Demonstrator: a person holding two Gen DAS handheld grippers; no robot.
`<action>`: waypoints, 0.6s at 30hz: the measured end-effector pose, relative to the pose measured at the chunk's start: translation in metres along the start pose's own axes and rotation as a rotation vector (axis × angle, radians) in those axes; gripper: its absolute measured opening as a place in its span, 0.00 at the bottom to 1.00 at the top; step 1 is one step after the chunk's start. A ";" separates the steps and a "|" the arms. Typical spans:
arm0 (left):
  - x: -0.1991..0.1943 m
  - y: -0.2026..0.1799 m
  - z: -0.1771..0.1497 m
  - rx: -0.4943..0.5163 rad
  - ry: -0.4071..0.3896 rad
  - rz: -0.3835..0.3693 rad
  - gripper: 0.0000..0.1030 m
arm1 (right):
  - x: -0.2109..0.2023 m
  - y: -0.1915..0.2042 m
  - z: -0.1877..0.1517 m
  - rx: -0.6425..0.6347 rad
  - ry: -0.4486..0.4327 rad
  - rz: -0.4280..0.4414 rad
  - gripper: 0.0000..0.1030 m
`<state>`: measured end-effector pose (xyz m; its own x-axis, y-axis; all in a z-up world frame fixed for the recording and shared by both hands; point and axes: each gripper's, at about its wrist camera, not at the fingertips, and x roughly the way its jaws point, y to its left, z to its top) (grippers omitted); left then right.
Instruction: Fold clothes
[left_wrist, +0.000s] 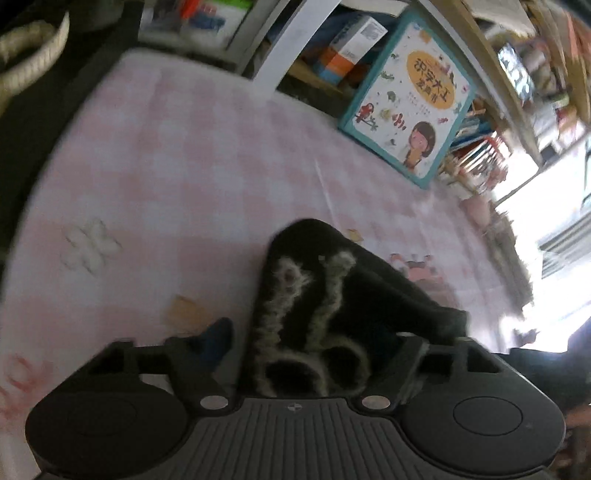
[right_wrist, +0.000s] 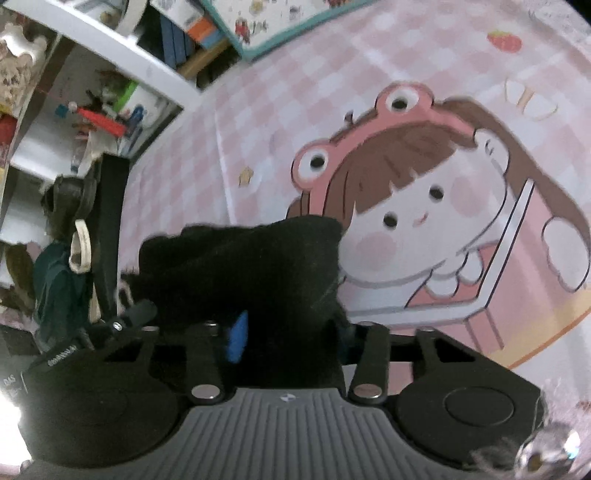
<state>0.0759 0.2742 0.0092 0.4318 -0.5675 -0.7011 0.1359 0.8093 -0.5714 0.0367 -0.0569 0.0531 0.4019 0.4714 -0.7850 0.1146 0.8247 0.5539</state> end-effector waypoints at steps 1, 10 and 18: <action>0.003 -0.001 -0.002 -0.023 0.004 -0.019 0.56 | -0.003 0.001 0.002 -0.016 -0.025 -0.009 0.32; 0.006 -0.038 -0.028 0.001 0.068 -0.028 0.49 | -0.017 -0.011 0.008 -0.155 -0.054 -0.078 0.36; 0.014 -0.035 -0.039 -0.049 0.100 -0.038 0.57 | -0.019 -0.043 0.004 -0.014 0.018 0.011 0.55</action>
<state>0.0426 0.2320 0.0026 0.3353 -0.6118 -0.7164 0.1057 0.7801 -0.6167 0.0278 -0.1020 0.0454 0.3870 0.4857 -0.7838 0.0973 0.8238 0.5585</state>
